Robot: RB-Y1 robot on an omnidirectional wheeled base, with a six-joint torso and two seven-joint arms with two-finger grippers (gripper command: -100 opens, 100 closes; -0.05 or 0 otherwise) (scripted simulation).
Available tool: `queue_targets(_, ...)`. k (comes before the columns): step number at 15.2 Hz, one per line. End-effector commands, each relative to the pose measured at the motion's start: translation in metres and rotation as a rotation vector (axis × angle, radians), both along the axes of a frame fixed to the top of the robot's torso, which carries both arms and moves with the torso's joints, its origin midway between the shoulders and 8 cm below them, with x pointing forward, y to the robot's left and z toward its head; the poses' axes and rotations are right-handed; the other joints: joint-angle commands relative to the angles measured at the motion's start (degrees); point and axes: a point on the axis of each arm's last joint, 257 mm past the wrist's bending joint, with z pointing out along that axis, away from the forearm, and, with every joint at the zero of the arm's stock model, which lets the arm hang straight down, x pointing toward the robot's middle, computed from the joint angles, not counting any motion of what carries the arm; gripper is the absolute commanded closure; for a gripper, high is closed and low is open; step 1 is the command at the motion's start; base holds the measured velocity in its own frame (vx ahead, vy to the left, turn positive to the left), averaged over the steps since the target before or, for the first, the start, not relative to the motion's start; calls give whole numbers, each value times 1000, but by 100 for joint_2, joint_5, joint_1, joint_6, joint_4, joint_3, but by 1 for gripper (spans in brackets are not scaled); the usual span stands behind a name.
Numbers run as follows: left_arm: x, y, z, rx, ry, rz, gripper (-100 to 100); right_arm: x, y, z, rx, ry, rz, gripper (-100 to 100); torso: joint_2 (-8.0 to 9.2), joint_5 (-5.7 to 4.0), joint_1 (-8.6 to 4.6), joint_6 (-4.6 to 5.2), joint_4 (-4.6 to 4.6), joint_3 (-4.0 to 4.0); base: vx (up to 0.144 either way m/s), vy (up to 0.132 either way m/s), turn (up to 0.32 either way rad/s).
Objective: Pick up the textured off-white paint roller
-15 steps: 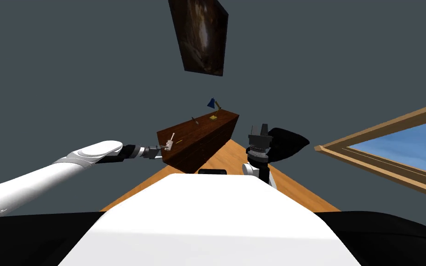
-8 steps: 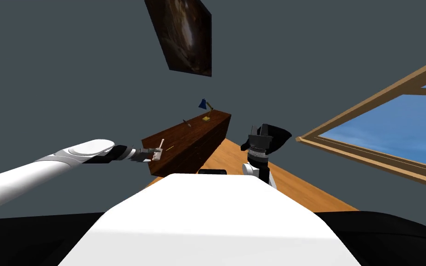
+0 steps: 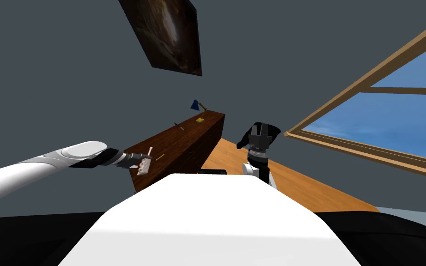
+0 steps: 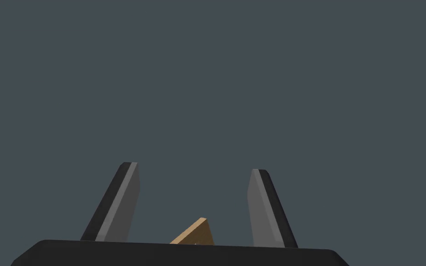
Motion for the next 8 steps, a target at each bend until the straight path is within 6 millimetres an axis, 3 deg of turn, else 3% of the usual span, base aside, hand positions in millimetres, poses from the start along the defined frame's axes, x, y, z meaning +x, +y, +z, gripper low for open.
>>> queue_targets(1, -15, 14, -2, 35, 41, -23, -100, 0, 0, 0, 0, 0, 0, 0, 0, 0, 0, 0, 0, 0, 71, 17, -178)
queue_targets(4, -40, 32, -4, 78, 104, -51, -100, 0, 0, 0, 0, 0, 0, 0, -3, 0, -5, 3, -1, -2, 89, 11, -251)
queue_targets(5, -30, 24, -4, 62, 81, -39, -100, 0, 0, 0, 0, 0, 0, 0, -7, -2, -4, 1, -1, -4, 40, 5, -59)
queue_targets(8, -36, 23, -27, 64, 72, -31, -100, 0, 0, 0, 0, 0, 0, 0, 32, -1, -8, -4, 7, 18, -22, 9, -51)
